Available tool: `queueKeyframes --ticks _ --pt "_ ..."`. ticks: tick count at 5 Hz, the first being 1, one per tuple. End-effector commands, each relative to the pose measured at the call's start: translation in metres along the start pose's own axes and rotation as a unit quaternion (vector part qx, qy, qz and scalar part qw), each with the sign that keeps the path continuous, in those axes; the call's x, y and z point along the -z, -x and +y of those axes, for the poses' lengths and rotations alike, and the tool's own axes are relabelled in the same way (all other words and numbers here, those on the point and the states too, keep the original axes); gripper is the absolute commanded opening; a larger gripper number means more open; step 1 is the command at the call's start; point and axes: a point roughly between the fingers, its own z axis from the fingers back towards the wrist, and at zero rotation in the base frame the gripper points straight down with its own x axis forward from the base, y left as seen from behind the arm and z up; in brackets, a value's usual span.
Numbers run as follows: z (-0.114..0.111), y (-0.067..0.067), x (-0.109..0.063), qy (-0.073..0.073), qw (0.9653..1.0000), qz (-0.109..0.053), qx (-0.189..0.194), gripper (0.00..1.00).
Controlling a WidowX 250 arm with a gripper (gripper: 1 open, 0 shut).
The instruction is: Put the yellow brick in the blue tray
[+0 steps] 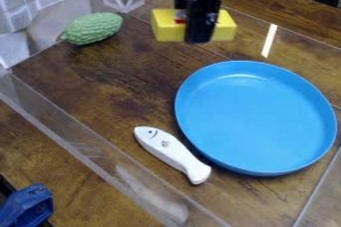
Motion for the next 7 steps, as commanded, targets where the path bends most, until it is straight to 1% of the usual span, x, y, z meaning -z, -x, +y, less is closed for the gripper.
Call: queueKeyframes --ticks 1,2,3,4,5,7 --pt "-0.019 -0.005 -0.026 -0.019 0.9992 -0.035 0.002 0.0" --pt "-0.023 -0.008 -0.02 -0.017 0.9991 -0.038 0.005 0.0" --pt "-0.014 -0.012 -0.013 -0.016 0.9991 -0.039 0.001 0.0" --pt "-0.016 -0.009 -0.011 -0.014 0.9991 -0.041 -0.005 1.0" --pt "-0.011 -0.011 -0.007 -0.013 0.999 -0.041 -0.007 1.0" --pt "-0.017 -0.007 0.009 -0.007 0.9992 -0.037 -0.012 1.0"
